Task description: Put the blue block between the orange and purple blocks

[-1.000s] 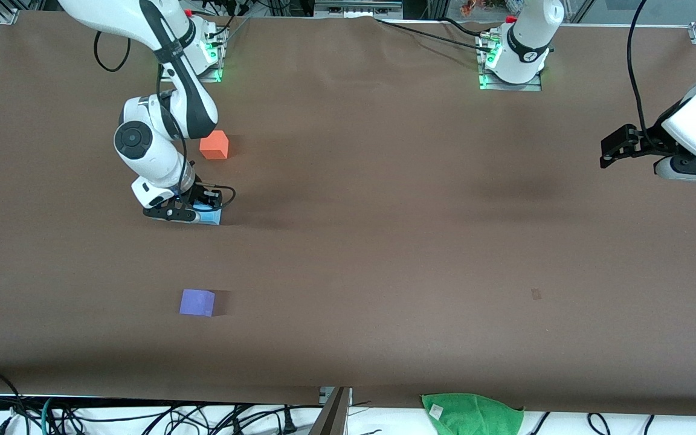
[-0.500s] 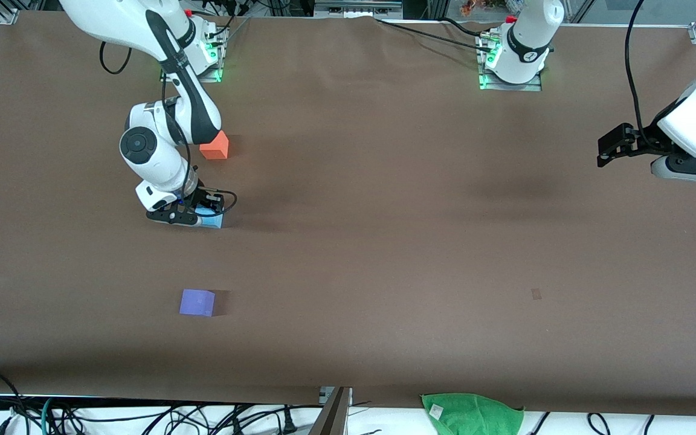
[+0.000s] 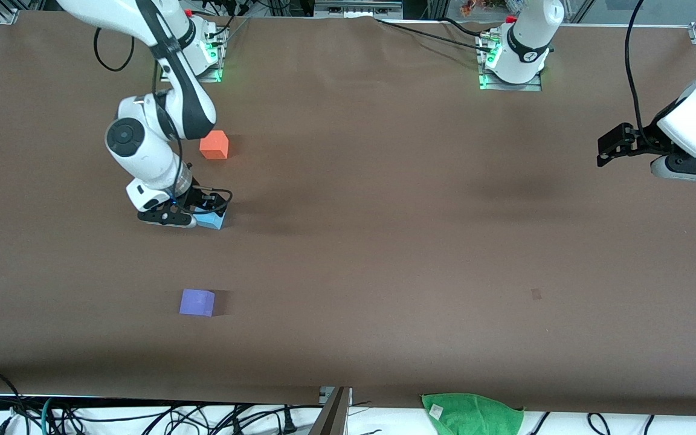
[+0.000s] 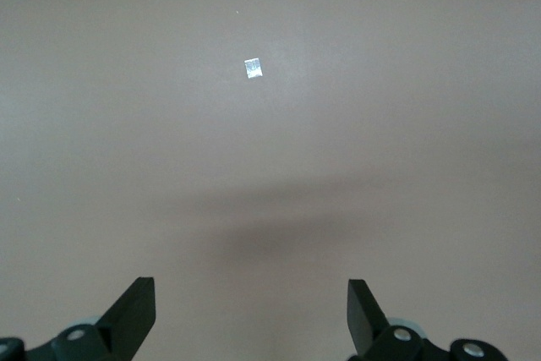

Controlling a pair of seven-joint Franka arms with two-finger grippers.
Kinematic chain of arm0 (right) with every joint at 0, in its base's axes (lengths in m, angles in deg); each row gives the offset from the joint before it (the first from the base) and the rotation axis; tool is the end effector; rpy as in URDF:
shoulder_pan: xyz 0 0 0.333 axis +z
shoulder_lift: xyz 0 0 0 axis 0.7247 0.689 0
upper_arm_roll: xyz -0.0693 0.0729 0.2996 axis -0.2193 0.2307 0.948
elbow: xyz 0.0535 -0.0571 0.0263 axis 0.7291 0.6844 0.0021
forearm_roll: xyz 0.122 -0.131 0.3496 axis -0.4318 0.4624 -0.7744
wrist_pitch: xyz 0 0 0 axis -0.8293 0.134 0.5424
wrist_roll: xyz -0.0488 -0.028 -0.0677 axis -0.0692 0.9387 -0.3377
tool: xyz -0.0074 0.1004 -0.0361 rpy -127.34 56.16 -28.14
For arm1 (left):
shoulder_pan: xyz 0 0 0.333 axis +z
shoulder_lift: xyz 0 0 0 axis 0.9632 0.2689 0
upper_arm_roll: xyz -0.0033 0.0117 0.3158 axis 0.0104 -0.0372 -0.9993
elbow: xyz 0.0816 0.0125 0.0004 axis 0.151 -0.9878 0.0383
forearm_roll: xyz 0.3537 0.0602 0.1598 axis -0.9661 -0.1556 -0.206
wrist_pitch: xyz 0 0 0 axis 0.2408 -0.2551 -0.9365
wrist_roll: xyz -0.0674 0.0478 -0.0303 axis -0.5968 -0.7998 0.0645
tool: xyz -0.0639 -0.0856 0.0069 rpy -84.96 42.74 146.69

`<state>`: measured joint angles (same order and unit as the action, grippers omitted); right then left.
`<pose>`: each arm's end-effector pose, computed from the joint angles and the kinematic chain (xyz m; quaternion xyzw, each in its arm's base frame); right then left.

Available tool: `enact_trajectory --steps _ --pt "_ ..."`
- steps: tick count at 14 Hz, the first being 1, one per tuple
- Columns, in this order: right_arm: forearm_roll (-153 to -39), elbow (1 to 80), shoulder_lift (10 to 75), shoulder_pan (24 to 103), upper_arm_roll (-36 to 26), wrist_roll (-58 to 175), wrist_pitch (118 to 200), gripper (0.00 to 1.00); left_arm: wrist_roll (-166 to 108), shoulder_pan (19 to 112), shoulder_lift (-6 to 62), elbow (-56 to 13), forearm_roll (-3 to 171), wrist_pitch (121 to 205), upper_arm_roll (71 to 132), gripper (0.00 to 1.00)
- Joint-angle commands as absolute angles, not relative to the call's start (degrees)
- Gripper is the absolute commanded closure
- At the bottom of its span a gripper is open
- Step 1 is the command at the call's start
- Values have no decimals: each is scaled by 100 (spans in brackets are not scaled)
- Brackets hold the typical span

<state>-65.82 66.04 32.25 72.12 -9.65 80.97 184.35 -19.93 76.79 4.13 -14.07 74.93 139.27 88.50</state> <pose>0.5480 0.1545 0.2934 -0.9976 0.0586 -0.0253 0.0255 0.5665 -0.0282 0.5898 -0.9986 0.0501 0.0142 0.0025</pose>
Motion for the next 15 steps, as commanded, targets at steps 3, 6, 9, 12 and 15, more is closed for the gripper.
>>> enact_trajectory --steps 3,6,9,12,15 --pt "-6677 5096 2604 7202 -955 8082 15686 0 -2044 7678 353 -1374 7397 13822 8872 0" --pt "-6607 3891 2551 7194 -1148 7768 14153 0 -2044 7678 353 -1374 7397 13822 8872 0" --pt "-6590 3773 2130 7185 -1342 7108 13825 0 -2052 7678 353 -1374 7406 13813 8872 0" --pt "-6363 3721 1909 6476 -879 6836 13315 0 -2052 7678 353 -1374 7397 13804 8872 0" --pt "-6291 3431 1944 6227 -709 6642 13261 0 -2052 7678 353 -1374 7397 13804 8872 0"
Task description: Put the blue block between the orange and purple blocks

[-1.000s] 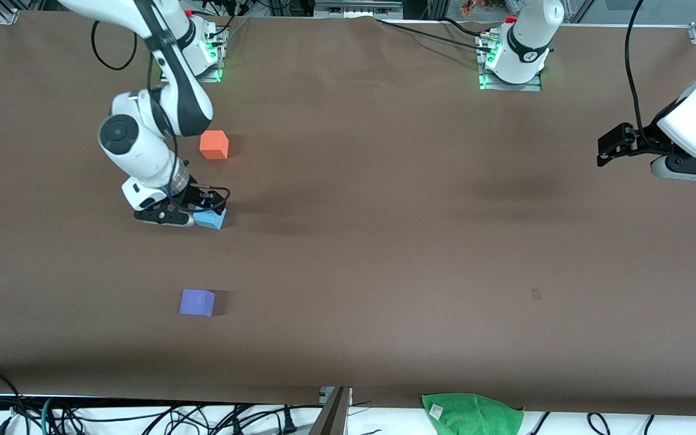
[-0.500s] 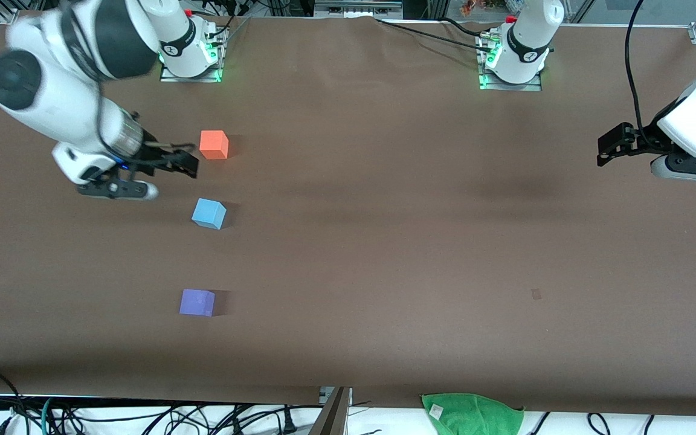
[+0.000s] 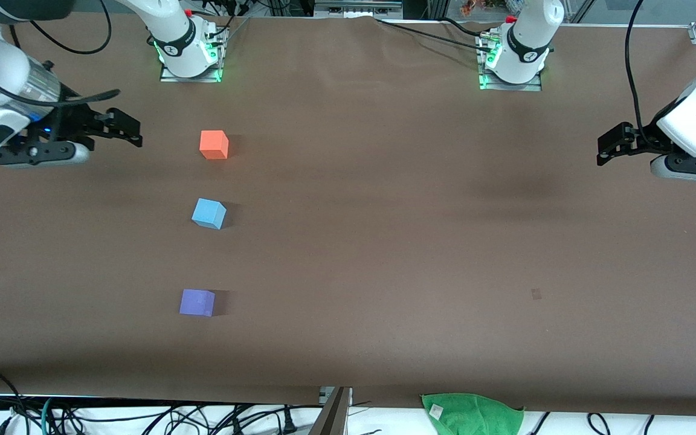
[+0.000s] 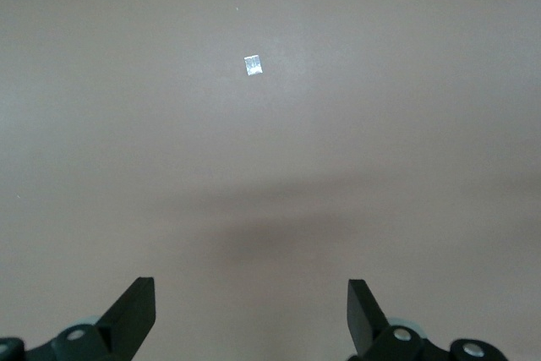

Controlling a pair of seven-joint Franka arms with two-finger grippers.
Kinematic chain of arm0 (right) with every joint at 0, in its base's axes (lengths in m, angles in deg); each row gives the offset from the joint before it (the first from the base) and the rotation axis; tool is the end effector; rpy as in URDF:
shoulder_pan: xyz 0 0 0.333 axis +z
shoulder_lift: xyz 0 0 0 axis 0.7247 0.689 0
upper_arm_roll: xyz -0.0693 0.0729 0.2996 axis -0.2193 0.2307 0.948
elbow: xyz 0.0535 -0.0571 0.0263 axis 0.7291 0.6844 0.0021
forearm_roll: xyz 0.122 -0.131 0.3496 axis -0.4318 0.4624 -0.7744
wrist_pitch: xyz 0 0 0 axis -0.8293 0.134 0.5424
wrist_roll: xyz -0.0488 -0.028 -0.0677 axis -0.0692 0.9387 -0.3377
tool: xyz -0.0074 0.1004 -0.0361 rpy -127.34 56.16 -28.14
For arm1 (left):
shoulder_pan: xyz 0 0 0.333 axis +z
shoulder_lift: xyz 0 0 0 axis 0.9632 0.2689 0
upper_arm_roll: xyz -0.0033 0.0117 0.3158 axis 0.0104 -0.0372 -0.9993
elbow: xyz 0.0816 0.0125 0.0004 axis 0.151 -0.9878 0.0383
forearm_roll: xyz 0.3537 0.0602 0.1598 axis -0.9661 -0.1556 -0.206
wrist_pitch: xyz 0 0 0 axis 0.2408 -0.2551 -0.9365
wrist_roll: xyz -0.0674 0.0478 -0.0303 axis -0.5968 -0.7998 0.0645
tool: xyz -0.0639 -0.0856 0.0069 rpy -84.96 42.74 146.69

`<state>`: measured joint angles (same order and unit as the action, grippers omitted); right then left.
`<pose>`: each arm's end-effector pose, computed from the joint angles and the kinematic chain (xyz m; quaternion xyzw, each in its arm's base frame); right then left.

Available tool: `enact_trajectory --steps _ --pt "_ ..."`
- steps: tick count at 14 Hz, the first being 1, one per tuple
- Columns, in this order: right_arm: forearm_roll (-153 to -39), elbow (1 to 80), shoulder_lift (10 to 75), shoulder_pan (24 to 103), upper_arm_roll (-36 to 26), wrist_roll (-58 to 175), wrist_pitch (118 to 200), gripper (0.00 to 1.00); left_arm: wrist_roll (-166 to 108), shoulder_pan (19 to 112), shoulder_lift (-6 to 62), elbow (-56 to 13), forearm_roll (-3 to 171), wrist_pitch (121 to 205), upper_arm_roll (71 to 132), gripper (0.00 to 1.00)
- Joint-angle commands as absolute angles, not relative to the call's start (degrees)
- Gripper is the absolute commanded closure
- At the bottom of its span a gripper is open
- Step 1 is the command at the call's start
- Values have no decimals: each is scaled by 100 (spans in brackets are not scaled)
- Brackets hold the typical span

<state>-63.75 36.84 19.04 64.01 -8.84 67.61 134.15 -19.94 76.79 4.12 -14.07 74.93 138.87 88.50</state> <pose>0.5473 0.0891 0.5832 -0.9980 -0.0326 0.0429 0.0342 0.5657 -0.0282 0.5893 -0.9986 0.0500 0.0176 0.0025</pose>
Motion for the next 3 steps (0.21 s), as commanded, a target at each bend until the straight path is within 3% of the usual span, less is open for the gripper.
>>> enact_trajectory --steps 1,3 --pt "-6282 3335 1979 6235 -700 6641 13261 0 -2052 7678 353 -1374 7397 13804 8881 0" --pt "-6282 3307 1979 6244 -691 6641 13235 0 -2052 7669 353 -1374 7397 13804 8881 0"
